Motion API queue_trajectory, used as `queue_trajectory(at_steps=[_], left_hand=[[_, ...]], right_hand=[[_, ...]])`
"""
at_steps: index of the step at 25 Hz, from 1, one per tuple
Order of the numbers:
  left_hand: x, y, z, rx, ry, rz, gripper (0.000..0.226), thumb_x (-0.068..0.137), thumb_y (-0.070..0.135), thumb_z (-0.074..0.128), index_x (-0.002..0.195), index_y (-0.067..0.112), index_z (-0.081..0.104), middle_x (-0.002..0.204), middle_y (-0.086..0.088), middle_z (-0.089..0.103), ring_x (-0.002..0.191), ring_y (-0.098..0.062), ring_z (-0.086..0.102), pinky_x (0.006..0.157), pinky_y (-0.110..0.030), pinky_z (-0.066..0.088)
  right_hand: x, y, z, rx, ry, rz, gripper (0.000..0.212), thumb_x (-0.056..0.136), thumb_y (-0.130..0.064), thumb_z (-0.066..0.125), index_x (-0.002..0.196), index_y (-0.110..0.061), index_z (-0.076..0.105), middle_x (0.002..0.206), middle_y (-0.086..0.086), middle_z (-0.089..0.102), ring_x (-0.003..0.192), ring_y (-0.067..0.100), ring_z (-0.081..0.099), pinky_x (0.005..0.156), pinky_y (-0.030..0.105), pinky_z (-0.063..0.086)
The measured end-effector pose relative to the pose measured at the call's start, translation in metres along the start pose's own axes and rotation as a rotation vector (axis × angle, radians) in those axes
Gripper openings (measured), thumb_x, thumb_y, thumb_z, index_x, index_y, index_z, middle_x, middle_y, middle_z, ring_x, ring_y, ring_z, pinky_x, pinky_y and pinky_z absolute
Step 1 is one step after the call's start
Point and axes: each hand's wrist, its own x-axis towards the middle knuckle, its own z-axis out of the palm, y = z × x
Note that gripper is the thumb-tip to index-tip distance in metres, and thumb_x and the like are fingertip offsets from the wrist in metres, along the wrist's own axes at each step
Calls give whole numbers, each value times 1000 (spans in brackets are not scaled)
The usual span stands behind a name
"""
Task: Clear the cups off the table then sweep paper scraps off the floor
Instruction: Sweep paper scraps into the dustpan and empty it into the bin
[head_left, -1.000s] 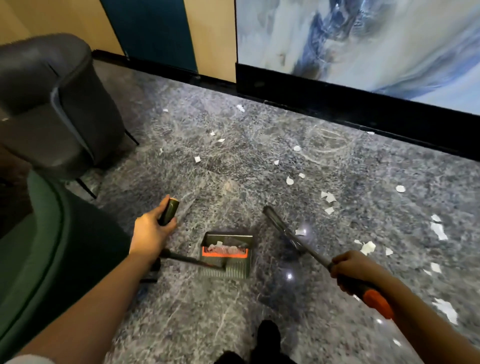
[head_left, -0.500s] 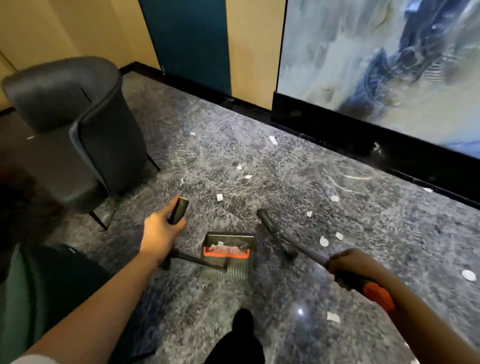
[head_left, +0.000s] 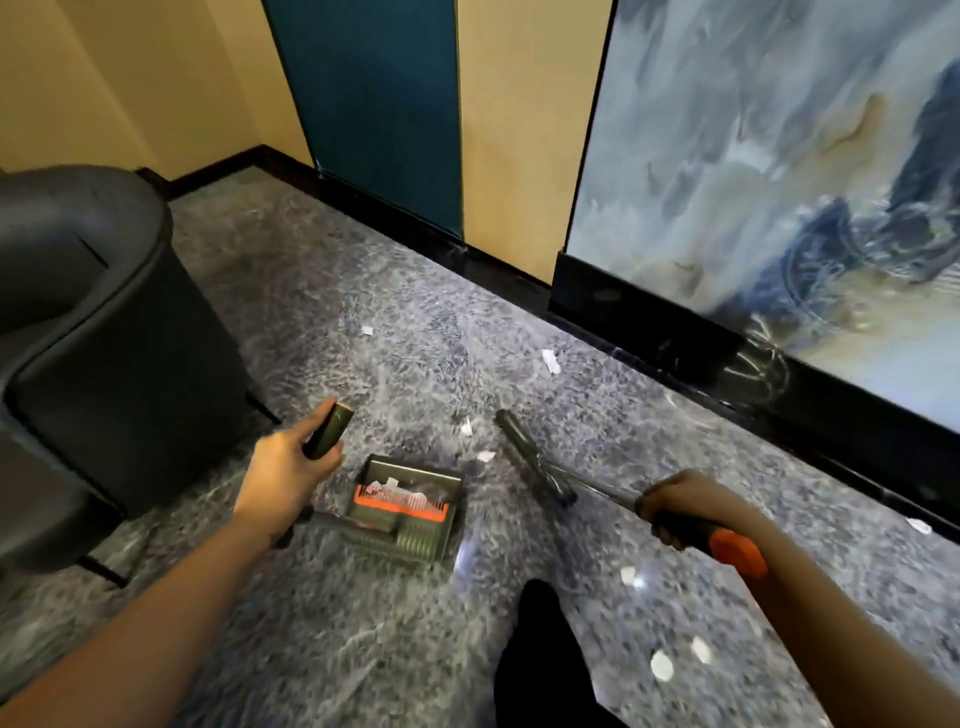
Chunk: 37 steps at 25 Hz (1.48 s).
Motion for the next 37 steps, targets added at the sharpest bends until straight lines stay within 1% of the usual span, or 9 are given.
queue_trajectory(at_steps=[3,7,11,14,18,24,29,34,37], left_hand=[[81,24,33,-19,58,-84,59,83,10,70,136,27,50,78,-2,63,61,-10,51,48,-7,37],[163,44,54,-17,172,-182,60,82,10,72,137,21,50,92,-1,64,68,6,48,61,-3,39],[246,51,72,-29,207,-276,60,83,14,71,138,23,49,104,-6,69,81,-8,58,71,-25,44],[305,55,86,-34,212,-305,60,83,12,71,138,24,49,100,-4,67,70,-3,56,63,-30,48],[354,60,104,-46,239,-364,60,84,14,70,138,27,48,97,2,66,62,1,53,60,-28,51],[389,78,114,2,312,-428,60,83,16,72,138,24,49,106,5,65,65,21,48,59,1,39],[379,95,128,21,443,-573,60,83,15,71,138,26,49,100,7,63,60,26,47,55,5,35],[364,105,140,80,582,-720,59,81,15,73,136,24,52,109,-4,68,82,5,55,58,6,33],[360,105,139,74,652,-807,60,80,17,74,135,26,52,98,0,68,71,6,54,54,2,38]], right_hand=[[88,-61,-58,-36,16,-1,4,79,8,56,77,9,59,44,15,53,31,21,49,37,21,41],[188,-132,-116,-68,81,23,5,75,5,61,80,6,59,65,24,58,49,28,54,51,32,45],[279,-213,-146,44,63,55,31,79,12,54,49,3,52,35,13,50,26,19,49,32,19,41],[334,-254,-150,84,18,54,52,82,13,50,32,1,51,28,9,44,19,16,42,27,14,35],[383,-311,-141,24,-63,90,26,84,5,53,59,-2,48,27,5,41,17,13,36,25,13,29],[405,-365,-123,35,-352,-19,36,81,14,48,46,4,52,32,11,45,24,17,42,31,12,33],[440,-426,-128,-248,-479,8,28,82,12,50,55,2,49,40,12,47,25,15,44,30,14,35],[476,-474,-127,-431,-547,-187,17,76,11,55,60,5,51,38,13,47,28,18,45,32,17,36],[500,-512,-110,-594,-568,-298,10,72,8,57,64,3,53,39,12,49,31,21,47,34,19,37]])
